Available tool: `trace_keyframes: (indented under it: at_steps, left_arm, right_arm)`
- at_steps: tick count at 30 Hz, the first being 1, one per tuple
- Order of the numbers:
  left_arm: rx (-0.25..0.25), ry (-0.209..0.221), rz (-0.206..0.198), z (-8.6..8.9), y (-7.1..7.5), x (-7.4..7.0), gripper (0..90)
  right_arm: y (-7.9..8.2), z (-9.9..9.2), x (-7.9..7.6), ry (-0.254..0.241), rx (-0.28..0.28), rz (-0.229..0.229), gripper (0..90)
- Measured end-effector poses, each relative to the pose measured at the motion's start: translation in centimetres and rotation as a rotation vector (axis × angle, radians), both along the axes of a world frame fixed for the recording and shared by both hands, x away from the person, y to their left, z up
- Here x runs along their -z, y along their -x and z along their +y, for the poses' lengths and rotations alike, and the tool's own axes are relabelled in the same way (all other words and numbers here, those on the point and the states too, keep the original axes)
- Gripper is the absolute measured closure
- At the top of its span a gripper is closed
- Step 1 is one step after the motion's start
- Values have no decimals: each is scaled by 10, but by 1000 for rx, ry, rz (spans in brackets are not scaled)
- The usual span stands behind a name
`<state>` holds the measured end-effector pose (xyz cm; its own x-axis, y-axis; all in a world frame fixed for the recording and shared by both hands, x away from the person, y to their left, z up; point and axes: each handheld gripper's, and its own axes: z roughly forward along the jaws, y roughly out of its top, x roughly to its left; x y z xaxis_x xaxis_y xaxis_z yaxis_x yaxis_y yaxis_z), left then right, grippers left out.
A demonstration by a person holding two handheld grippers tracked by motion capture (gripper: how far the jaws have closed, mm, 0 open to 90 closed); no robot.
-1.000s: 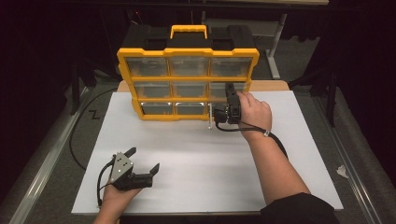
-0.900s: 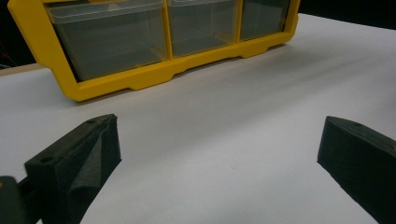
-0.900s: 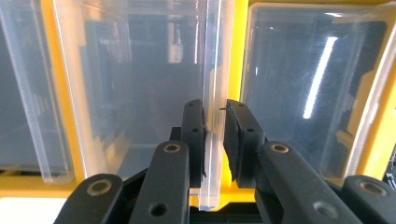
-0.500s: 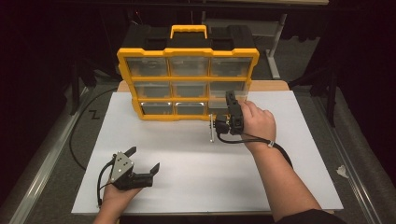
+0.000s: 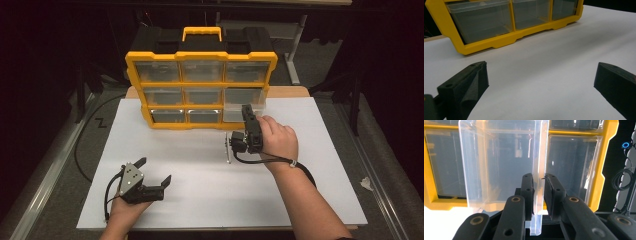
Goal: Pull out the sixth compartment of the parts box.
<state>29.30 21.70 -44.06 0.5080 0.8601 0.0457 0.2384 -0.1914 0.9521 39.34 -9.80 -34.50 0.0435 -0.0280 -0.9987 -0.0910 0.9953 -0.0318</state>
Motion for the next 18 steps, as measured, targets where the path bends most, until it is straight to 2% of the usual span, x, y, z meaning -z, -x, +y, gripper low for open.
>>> trace_keyframes:
  at_steps: [3, 4, 6, 18]
  left_arm:
    - [1, -1, 0, 0, 0, 0, 2]
    - [1, -2, 0, 0, 0, 0, 2]
    - [1, -3, 1, 0, -1, 0, 2]
    - [4, -6, 3, -1, -1, 1, 2]
  right_arm:
    - [3, 0, -1, 19, -6, -5, 800]
    - [4, -1, 0, 5, -3, -2, 800]
    - [6, 0, -1, 21, -9, -6, 800]
    - [14, -1, -1, 26, -19, -14, 799]
